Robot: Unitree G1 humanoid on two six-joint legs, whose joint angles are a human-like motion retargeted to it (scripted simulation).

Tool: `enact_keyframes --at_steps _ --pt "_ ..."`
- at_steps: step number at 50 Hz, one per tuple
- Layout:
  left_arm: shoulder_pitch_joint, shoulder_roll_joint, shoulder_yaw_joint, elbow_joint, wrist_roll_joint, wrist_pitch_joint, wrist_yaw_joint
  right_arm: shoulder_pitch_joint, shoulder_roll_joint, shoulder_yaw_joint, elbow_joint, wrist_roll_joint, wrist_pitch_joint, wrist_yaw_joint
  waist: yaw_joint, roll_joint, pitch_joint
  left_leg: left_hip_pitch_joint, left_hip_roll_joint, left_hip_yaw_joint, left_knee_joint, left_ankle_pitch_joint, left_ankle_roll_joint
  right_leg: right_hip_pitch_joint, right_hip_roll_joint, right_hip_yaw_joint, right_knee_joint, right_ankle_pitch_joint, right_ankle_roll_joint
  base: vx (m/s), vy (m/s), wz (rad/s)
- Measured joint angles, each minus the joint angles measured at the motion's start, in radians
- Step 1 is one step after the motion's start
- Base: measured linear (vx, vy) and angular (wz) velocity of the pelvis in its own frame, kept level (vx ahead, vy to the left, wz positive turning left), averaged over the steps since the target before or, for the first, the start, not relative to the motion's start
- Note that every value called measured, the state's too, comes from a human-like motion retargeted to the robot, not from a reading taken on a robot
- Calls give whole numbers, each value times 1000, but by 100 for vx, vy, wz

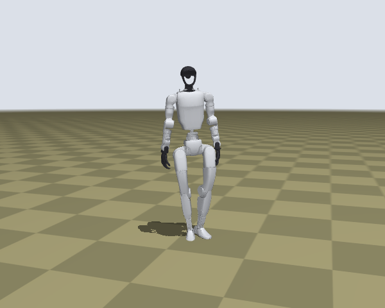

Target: Upper body actions

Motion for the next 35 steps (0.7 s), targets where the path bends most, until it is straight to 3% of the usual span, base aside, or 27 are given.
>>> enact_keyframes --at_steps 3,8,13,20,30,35 --pt "2 1 2 -16 8 -4 2 102 -34 -99 0 110 38 0 8 -8 -37 16 -2 29 -18 -15 -8 -18 -1 27 16 -5 8 26 9 -73" --pt "8 8 14 12 -12 -5 -3 191 -59 -220 0 209 0 -101 -18 -5 -63 37 -8 55 -46 -31 -10 -28 3 33 24 -7 17 12 4 -44" --pt "20 13 23 77 9 15 -5 225 -49 -241 0 248 -16 -152 -33 4 -83 44 -6 80 -56 -43 -18 -41 10 58 48 -24 19 8 6 -42" --pt "42 10 8 121 58 28 -10 198 18 -232 0 261 -26 -68 -42 19 -99 26 6 73 -48 -44 -23 -57 17 37 107 -74 7 2 3 14" --pt "42 21 20 117 112 22 -14 135 46 -147 -89 151 -65 49 -35 21 -124 -33 -1 -141 -6 -10 -33 -16 18 -49 130 -137 -8 5 4 107" --pt "26 59 -23 155 87 -8 26 116 20 -140 -133 68 -72 29 -8 -2 -151 -78 -17 -296 11 27 -47 -29 35 60 155 -143 -40 5 -4 159"
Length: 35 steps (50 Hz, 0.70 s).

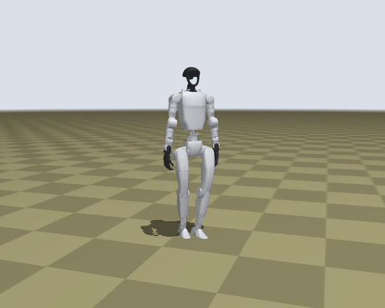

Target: Upper body actions

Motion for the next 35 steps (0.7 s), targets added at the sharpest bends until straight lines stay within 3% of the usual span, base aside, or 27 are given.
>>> enact_keyframes --at_steps 5,8,10,12,16,19,22,25,28,30,35 --pt "-35 25 -33 15 17 5 23 -21 -12 -21 -54 19 -19 -31 -38 1 18 -46 -18 -203 23 49 -32 -37 44 251 28 28 34 -6 -14 208" --pt "-66 27 -34 -5 16 6 14 -42 -15 -23 -57 90 -42 -37 -60 -1 47 -72 -27 -294 39 67 -66 -40 50 300 20 18 81 -12 -19 213" --pt "-83 26 -36 -30 8 2 0 -54 -16 -19 -41 140 -50 -28 -40 -9 76 -76 -30 -330 40 74 -86 -25 51 259 3 -5 63 -12 -17 168" --pt "-101 23 -41 -59 3 -2 -16 -63 -19 -14 -15 173 -45 -5 2 -32 114 -75 -46 -358 39 77 -86 4 9 96 -37 1 33 -13 -18 157" --pt "-150 -2 -65 -87 6 -12 0 -76 -27 -13 25 173 -20 42 115 -53 206 -94 -61 -363 35 39 -37 39 -24 -39 -72 24 41 -19 -16 184" --pt "-177 -27 -97 -79 -25 -29 30 -62 -25 17 10 120 -25 35 123 -61 236 -135 -19 -196 13 -57 16 58 -57 -198 -109 23 50 -15 -6 306" --pt "-180 -41 -113 -74 -48 -40 30 -40 -18 55 -17 29 -37 7 76 -65 230 -158 54 139 -24 -169 34 70 -84 -373 -136 5 61 -4 5 369" --pt "-179 -51 -140 -68 -43 -46 34 -19 -20 71 -31 -34 -46 -8 32 -52 221 -137 131 567 -49 -229 -25 89 -102 -554 -153 -22 82 3 14 392" --pt "-173 -57 -153 -51 -30 -46 53 -3 -27 78 -29 -52 -43 8 19 -59 203 -77 173 934 -48 -212 -66 109 -130 -701 -171 -41 106 13 23 355" --pt "-164 -60 -157 -42 -35 -48 58 6 -27 65 -25 -58 -33 8 7 -56 184 -43 172 1042 -46 -195 -63 127 -131 -809 -189 -52 125 21 19 337" --pt "-137 -57 -102 -36 -66 -51 76 16 -18 47 -24 -5 -18 -27 26 -86 140 10 181 1073 5 -152 -21 175 -149 -1063 -223 -60 176 27 23 254"
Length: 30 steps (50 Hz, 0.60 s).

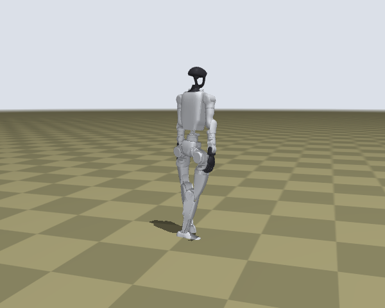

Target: Upper body actions

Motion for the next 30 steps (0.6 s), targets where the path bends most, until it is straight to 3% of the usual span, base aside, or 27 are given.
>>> enact_keyframes --at_steps 3,5,8,10,13,16,19,21,22,23,25,30 --pt "20 2 50 -14 -14 -1 10 -3 8 -14 -12 31 -8 -6 31 -14 -24 41 -3 15 6 112 12 18 -11 -115 2 0 28 31 24 188" --pt "35 1 80 -23 -21 -1 14 -3 11 -25 -32 33 -11 5 61 -1 -38 55 -1 -36 -5 187 -55 32 9 -178 6 -4 43 35 26 144" --pt "62 -5 121 -23 -37 1 23 4 10 -36 -79 21 -18 18 124 9 -54 44 -42 -206 -53 104 -58 57 18 -231 12 -1 60 35 26 85" --pt "85 -10 151 -15 -50 4 33 7 7 -39 -110 4 -28 19 168 16 -66 37 -84 -251 -97 89 -24 72 19 -244 17 5 67 36 29 39" --pt "121 -13 202 2 -65 12 38 -3 11 -41 -134 -33 -51 10 196 22 -88 30 -92 -292 -109 86 -36 84 10 -253 29 20 65 37 32 43" --pt "156 -4 227 14 -75 21 45 -13 18 -25 -138 -34 -68 -6 182 56 -88 29 -88 -399 -107 67 -27 114 2 -217 82 78 16 29 18 91" --pt "169 13 222 43 -54 55 30 0 15 -20 -139 -47 -82 19 125 135 -93 41 -31 -479 -103 65 -17 146 1 -200 202 196 -90 35 21 185" --pt "164 25 228 65 -16 98 6 10 13 -14 -127 -44 -78 19 94 186 -92 46 16 -530 -94 67 -15 136 -26 -112 341 244 -170 34 14 174" --pt "162 30 231 71 4 118 -12 13 12 -10 -117 -39 -77 12 85 196 -88 52 24 -546 -95 70 -13 107 -55 -19 427 249 -181 33 12 144" --pt "162 35 231 70 21 131 -36 16 13 -8 -104 -32 -77 2 79 188 -81 59 10 -556 -102 74 -8 47 -98 127 525 236 -152 23 2 134" --pt "162 46 223 64 35 124 -86 17 18 -8 -79 -24 -75 -15 68 164 -76 58 -22 -583 -119 87 3 -72 -100 374 635 200 -93 18 -5 124" --pt "156 45 217 25 -4 73 -41 18 30 7 -32 -1 -64 -33 24 136 -71 24 -59 -704 -142 118 17 -213 37 654 505 157 -49 15 -13 130"
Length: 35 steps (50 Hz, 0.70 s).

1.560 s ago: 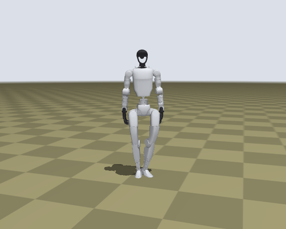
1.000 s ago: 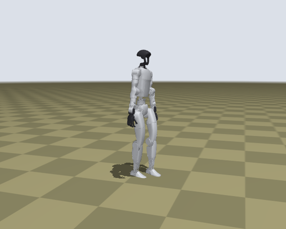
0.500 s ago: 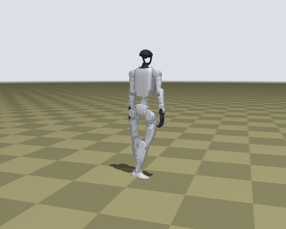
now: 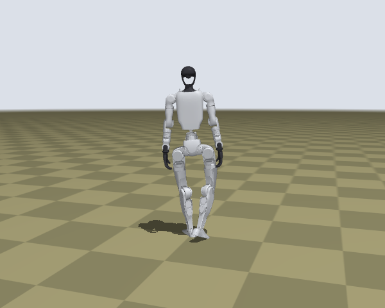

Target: Upper body actions

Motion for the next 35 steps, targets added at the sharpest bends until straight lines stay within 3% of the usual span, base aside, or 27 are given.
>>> enact_keyframes --at_steps 5,7,10,12,14,18,23,29,35 --pt "-35 -16 9 -21 -19 -4 2 3 -3 18 37 17 13 -5 -40 -52 21 -14 -77 -123 -4 16 4 -73 49 247 -286 -69 -54 8 -14 142" --pt "-48 -22 -8 -25 -27 -5 -18 7 -5 18 53 20 24 -2 -33 -74 45 11 -114 -170 -4 15 8 -74 43 355 -368 -40 -40 22 -14 142" --pt "-77 -16 -50 -18 -36 1 -62 9 -1 16 78 13 48 18 -2 -99 58 39 -144 -231 12 8 -2 -37 -10 255 -389 1 -43 18 -10 109" --pt "-81 -35 -62 -25 -4 8 -61 8 6 -2 81 -4 70 45 66 -96 53 38 -137 -240 27 0 -7 -7 -16 152 -409 6 -46 13 -9 29" --pt "-84 -63 -96 -23 -5 -8 -26 1 10 -28 64 -21 84 55 132 -89 54 41 -131 -248 42 -10 -9 18 -3 150 -436 9 -44 8 -5 37" --pt "-53 -65 -134 -26 -10 -56 -67 -17 15 1 -5 -59 71 39 105 -58 52 70 -121 -309 55 -24 -10 86 12 100 -488 22 -28 12 -4 72" --pt "-9 -48 -118 3 110 -13 -66 -45 34 37 -73 -60 61 45 82 -42 -24 64 -115 -319 41 -28 -18 72 33 106 -480 -6 -44 15 -2 11" --pt "-10 -21 -112 57 74 32 -44 -60 68 58 -167 12 26 135 88 -43 -21 91 -110 -330 37 -43 -24 102 51 91 -490 -19 -50 4 -8 8" --pt "7 -29 -68 40 19 37 -64 -65 62 111 -148 -52 20 126 97 -39 -36 104 -100 -312 26 -49 -33 103 62 93 -486 -27 -53 4 -4 -12"
